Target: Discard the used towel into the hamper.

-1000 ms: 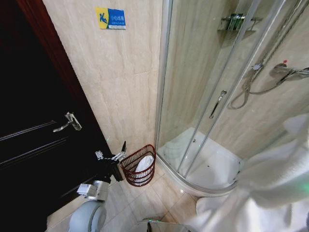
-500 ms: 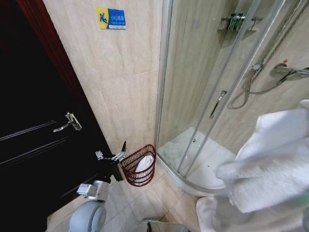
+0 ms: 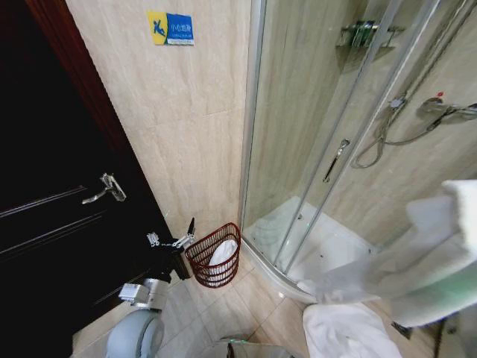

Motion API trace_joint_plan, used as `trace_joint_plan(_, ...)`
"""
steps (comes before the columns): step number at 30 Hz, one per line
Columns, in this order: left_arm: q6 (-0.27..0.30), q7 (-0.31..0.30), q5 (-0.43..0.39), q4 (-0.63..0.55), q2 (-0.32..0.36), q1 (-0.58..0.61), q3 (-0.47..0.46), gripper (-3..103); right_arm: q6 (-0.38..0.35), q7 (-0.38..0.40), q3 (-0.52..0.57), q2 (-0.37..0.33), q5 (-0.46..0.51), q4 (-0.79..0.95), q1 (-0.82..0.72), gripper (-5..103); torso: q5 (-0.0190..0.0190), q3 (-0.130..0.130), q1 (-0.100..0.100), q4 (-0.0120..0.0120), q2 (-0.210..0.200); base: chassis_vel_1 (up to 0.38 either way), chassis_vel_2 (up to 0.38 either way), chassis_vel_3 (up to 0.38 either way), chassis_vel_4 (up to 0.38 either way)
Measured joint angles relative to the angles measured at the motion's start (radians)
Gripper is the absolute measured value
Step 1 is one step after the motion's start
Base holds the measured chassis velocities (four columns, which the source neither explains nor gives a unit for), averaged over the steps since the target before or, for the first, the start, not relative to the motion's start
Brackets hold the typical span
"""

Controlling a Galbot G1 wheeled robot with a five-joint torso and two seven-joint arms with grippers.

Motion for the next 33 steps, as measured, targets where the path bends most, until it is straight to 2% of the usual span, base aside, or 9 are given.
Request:
trace_joint_plan(3, 0.0, 0.0, 0.0, 0.0, 0.0, 0.0, 0.0, 100, 0.021, -0.011, -0.02, 0.021, -0.025, 0.0, -0.003, 4, 0.0004, 0.0, 0.0, -0.0004, 0.0, 0.0, 0.0, 0.0, 0.0)
trace_joint_plan(14, 0.0, 0.0, 0.0, 0.0, 0.0, 0.0, 0.0, 100, 0.056, -0.012, -0.001, 0.001, -0.038, 0.0, -0.005, 4, 0.0001, 0.0, 0.0, -0.0002, 0.0, 0.0, 0.0, 0.0, 0.0)
trace_joint_plan(33, 0.0, 0.0, 0.0, 0.0, 0.0, 0.0, 0.0, 100, 0.072, -0.022, 0.002, -0.003, -0.041, 0.0, -0.009, 4, 0.0003, 0.0, -0.001, -0.0003, 0.0, 0.047, -0.056, -0.048, 0.038)
